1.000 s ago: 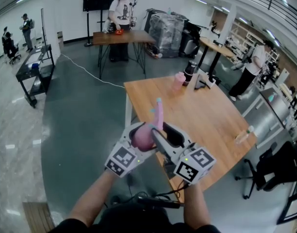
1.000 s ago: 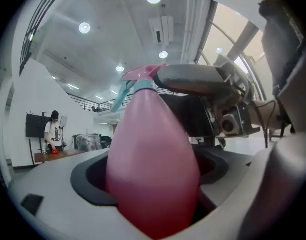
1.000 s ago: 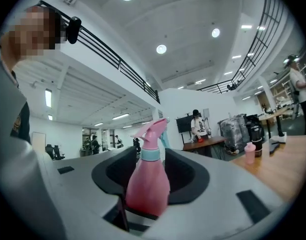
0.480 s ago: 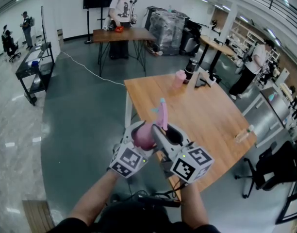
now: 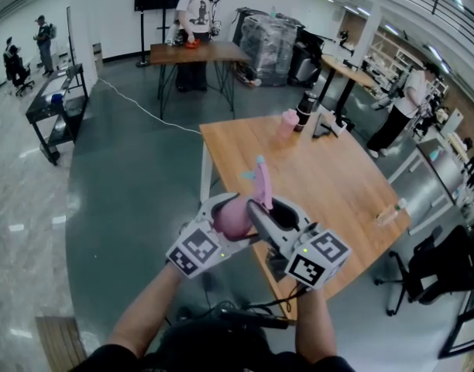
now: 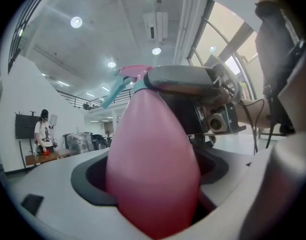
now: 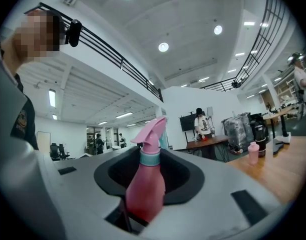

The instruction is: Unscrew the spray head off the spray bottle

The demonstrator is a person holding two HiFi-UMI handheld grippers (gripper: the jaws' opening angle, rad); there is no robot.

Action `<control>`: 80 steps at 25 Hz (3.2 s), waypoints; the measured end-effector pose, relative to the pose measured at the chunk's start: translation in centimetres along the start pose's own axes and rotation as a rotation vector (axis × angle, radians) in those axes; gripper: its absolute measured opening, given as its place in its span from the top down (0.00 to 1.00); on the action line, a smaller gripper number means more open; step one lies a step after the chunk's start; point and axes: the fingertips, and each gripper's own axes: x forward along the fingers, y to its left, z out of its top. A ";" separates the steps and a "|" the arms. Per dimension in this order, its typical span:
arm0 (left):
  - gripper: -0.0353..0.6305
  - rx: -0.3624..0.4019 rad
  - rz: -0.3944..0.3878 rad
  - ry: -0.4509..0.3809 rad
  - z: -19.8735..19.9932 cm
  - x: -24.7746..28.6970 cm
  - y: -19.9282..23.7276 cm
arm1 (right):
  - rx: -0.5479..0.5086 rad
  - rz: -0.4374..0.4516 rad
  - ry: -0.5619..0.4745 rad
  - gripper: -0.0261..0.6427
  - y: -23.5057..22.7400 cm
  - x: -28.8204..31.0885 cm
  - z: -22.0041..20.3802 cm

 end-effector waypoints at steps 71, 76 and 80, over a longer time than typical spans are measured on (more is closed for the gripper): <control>0.28 -0.012 0.087 0.012 -1.5 0.1 0.3 | 0.022 -0.118 0.049 0.76 -0.3 0.3 -1.4; 0.28 -0.040 -0.056 -0.018 -0.9 -0.2 -1.2 | -0.003 0.003 0.055 0.76 0.4 -0.3 -1.2; 0.28 -0.055 -0.168 -0.025 -0.7 -0.6 -2.6 | -0.015 0.113 0.062 0.76 0.9 -1.0 -1.3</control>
